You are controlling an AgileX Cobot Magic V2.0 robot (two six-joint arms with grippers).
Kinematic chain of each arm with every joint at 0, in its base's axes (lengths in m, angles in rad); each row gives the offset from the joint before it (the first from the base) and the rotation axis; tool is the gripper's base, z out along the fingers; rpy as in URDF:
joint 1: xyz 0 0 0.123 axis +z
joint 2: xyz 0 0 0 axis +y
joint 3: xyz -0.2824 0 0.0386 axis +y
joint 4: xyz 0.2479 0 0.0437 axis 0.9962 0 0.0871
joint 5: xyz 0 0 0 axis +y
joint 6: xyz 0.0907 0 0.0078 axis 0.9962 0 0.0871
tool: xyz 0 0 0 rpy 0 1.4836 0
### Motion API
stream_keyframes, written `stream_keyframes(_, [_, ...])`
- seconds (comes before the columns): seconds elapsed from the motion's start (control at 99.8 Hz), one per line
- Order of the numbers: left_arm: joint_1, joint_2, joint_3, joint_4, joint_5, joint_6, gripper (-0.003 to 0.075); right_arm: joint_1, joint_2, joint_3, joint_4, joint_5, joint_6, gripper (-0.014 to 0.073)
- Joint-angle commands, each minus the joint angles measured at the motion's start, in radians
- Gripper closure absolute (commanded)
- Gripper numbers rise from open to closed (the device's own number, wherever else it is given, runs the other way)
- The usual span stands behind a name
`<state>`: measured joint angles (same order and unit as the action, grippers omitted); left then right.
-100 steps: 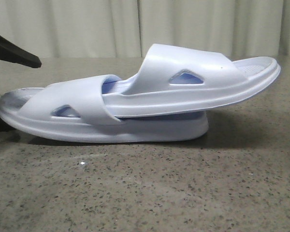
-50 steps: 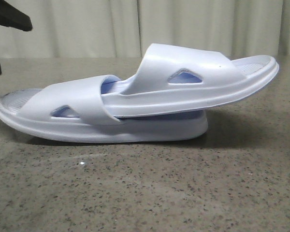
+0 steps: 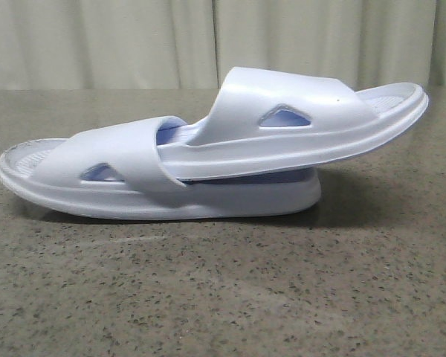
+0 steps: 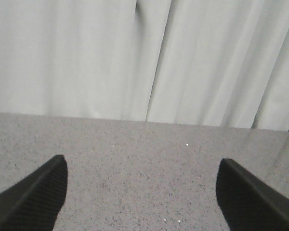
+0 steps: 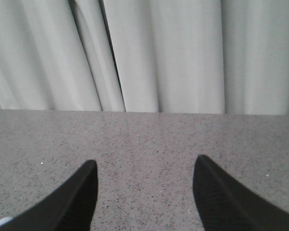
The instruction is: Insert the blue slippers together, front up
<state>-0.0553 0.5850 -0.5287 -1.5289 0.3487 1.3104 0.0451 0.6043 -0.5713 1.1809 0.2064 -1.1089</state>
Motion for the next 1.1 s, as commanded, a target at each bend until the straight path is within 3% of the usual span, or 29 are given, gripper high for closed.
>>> stream_keyframes(0.0, [-0.005, -0.057, -0.004, 0.008, -0.009, -0.001, 0.0174, 0.002, -0.08, 0.0, 0.008, -0.057, -0.066, 0.0221])
stream_keyframes(0.481, [-0.005, -0.295, 0.237, 0.068, -0.039, -0.001, 0.0174, 0.002, -0.566, 0.3, -0.002, -0.096, -0.094, 0.0221])
stream_keyframes(0.771, [-0.005, -0.305, 0.316, 0.064, -0.033, -0.001, 0.0176, 0.002, -0.63, 0.39, -0.002, -0.107, -0.094, 0.0225])
stream_keyframes(0.902, [-0.005, -0.305, 0.316, 0.062, -0.033, -0.001, 0.0272, 0.002, -0.63, 0.39, -0.002, -0.111, -0.094, 0.0281])
stream_keyframes(1.092, [-0.005, -0.305, 0.316, 0.058, -0.035, -0.001, 0.0544, 0.002, -0.63, 0.39, -0.002, -0.111, -0.094, 0.0534])
